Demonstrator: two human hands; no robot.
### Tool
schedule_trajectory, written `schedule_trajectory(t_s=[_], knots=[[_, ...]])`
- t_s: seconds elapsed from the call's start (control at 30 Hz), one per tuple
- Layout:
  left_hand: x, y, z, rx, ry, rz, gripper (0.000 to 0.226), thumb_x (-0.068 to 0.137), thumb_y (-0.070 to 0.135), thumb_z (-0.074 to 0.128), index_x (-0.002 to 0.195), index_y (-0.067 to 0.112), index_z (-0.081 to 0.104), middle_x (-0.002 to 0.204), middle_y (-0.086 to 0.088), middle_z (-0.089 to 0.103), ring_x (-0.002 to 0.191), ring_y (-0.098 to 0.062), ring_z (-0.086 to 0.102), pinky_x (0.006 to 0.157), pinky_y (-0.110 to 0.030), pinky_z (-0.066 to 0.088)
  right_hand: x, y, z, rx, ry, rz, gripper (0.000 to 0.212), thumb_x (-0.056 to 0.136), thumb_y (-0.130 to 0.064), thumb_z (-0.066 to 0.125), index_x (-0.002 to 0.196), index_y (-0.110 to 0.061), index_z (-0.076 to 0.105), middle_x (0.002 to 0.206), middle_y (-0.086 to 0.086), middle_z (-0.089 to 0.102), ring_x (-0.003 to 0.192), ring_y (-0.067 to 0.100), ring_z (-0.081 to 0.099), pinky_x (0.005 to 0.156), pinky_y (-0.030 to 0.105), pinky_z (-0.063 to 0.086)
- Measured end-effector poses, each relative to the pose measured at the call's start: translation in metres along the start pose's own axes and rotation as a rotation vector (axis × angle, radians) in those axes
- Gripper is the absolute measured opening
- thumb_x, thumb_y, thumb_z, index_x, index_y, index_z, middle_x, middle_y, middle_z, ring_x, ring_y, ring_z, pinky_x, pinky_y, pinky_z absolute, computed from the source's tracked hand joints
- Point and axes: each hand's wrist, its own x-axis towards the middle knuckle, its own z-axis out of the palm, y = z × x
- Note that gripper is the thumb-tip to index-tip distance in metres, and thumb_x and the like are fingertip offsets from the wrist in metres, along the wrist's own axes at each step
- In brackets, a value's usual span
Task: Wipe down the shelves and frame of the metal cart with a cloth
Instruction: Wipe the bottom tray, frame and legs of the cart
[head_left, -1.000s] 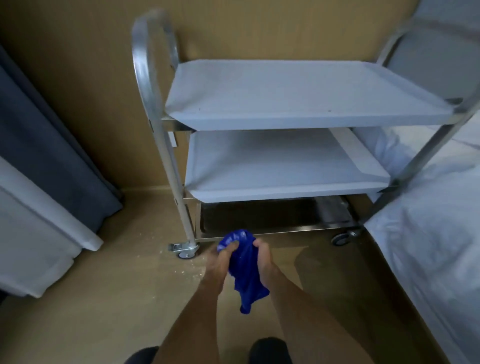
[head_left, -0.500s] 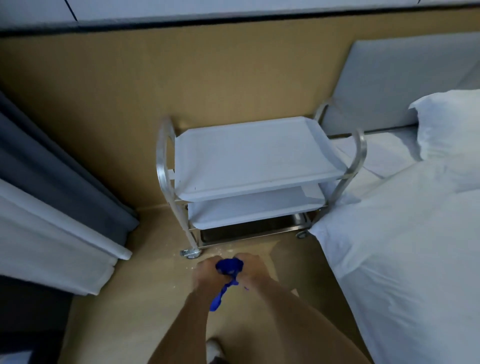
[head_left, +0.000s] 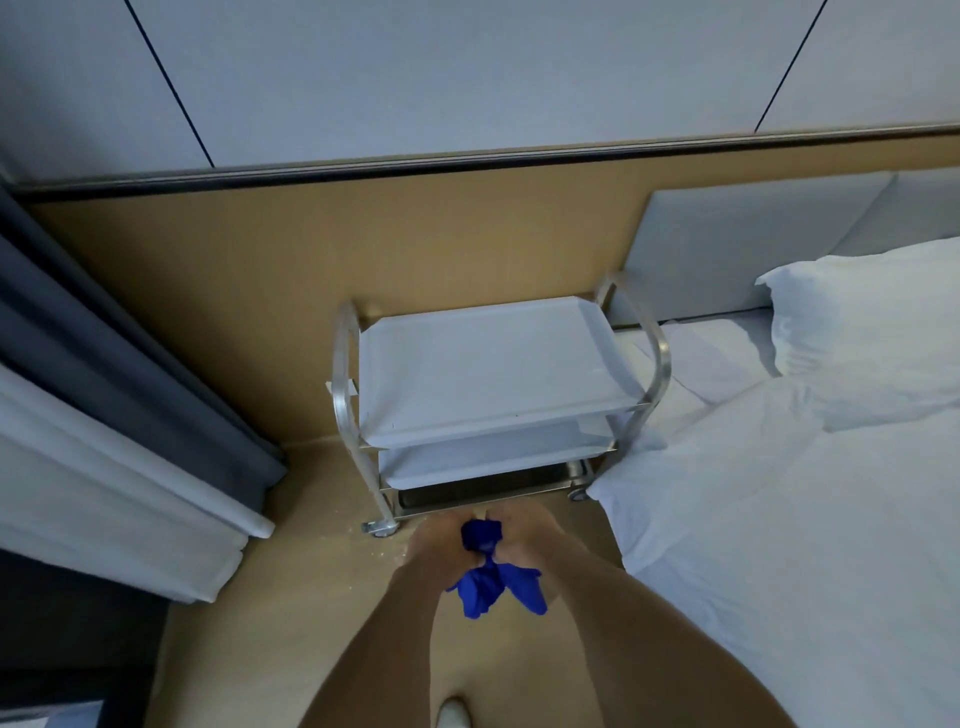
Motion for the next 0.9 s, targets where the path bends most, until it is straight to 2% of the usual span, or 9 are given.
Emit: schedule_trajectory(t_s=[0.07,0.17,0.27,0.37,0.47,0.6,0.73,0.8,0.9], knots=[[0.016,-0.006,-0.014,0.049,-0.053,0.02,0.021,0.072,0.023,0.074,0.088,0.03,0.062,0.088,0.007,0.068,0.085,-0.014,0.063,0.081,-0.032,0.054,0.011,-0.008,-0.006,0.029,0.006,0.023,0.014,0.081,-0.019,0.069,0.094,-0.02,0.063,0.095,0.002,0.067,0.091,0.023,0.065,0.083,0.037,0.056],[0.042,-0.012,-0.041,0.074,-0.075,0.034,0.022,0.07,0.018,0.073,0.077,0.027,0.054,0.081,0.006,0.062,0.081,-0.015,0.061,0.072,-0.026,0.05,0.035,-0.02,-0.013,0.055,0.021,0.051,0.011,0.082,-0.022,0.064,0.092,-0.021,0.061,0.09,-0.002,0.068,0.087,0.022,0.065,0.076,0.035,0.056],[0.067,-0.01,-0.072,0.071,-0.056,0.017,0.02,0.07,0.014,0.07,0.076,0.023,0.053,0.085,0.002,0.062,0.082,-0.017,0.06,0.067,-0.027,0.048,0.062,-0.028,-0.032,0.091,0.059,0.065,0.006,0.081,-0.023,0.059,0.086,-0.027,0.058,0.084,-0.007,0.065,0.084,0.022,0.065,0.067,0.032,0.051],[0.091,-0.001,-0.104,0.068,-0.005,0.014,0.017,0.07,0.01,0.067,0.077,0.021,0.055,0.087,0.0,0.064,0.084,-0.019,0.062,0.068,-0.028,0.049,0.078,-0.04,-0.072,0.114,0.105,0.041,0.012,0.082,-0.014,0.054,0.086,-0.026,0.057,0.096,-0.001,0.067,0.085,0.021,0.06,0.072,0.032,0.049],[0.119,0.007,-0.133,0.087,0.03,0.019,0.017,0.072,0.01,0.065,0.081,0.023,0.057,0.083,0.003,0.062,0.081,-0.018,0.059,0.066,-0.026,0.045,0.101,-0.045,-0.109,0.105,0.152,0.033,0.024,0.082,-0.01,0.053,0.1,-0.021,0.065,0.103,0.002,0.068,0.088,0.023,0.06,0.074,0.031,0.047],[0.17,0.02,-0.161,0.072,0.111,0.032,0.017,0.075,0.009,0.061,0.083,0.023,0.06,0.082,0.003,0.064,0.076,-0.016,0.059,0.063,-0.025,0.049,0.144,-0.039,-0.151,0.099,0.24,0.03,0.024,0.083,-0.01,0.053,0.101,-0.02,0.067,0.096,0.001,0.069,0.083,0.022,0.061,0.068,0.028,0.042],[0.228,0.037,-0.193,0.066,0.213,0.024,0.015,0.083,0.01,0.054,0.086,0.023,0.061,0.079,0.005,0.062,0.069,-0.013,0.057,0.055,-0.022,0.043,0.199,-0.03,-0.201,0.088,0.33,0.002,0.022,0.083,-0.013,0.051,0.097,-0.02,0.066,0.09,0.0,0.069,0.079,0.021,0.061,0.068,0.03,0.047],[0.264,0.047,-0.21,0.103,0.276,0.003,0.015,0.085,0.011,0.052,0.091,0.022,0.061,0.086,0.003,0.062,0.075,-0.015,0.058,0.061,-0.023,0.044,0.236,-0.025,-0.227,0.05,0.329,-0.019,0.019,0.081,-0.012,0.05,0.092,-0.019,0.064,0.086,-0.001,0.068,0.079,0.021,0.061,0.066,0.029,0.047],[0.306,0.053,-0.221,0.12,0.322,-0.014,0.016,0.082,0.011,0.058,0.096,0.018,0.06,0.094,0.001,0.059,0.078,-0.018,0.059,0.066,-0.027,0.049,0.28,-0.016,-0.252,0.002,0.368,-0.065,0.014,0.077,-0.009,0.052,0.084,-0.019,0.057,0.081,-0.002,0.063,0.081,0.022,0.06,0.055,0.026,0.035]])
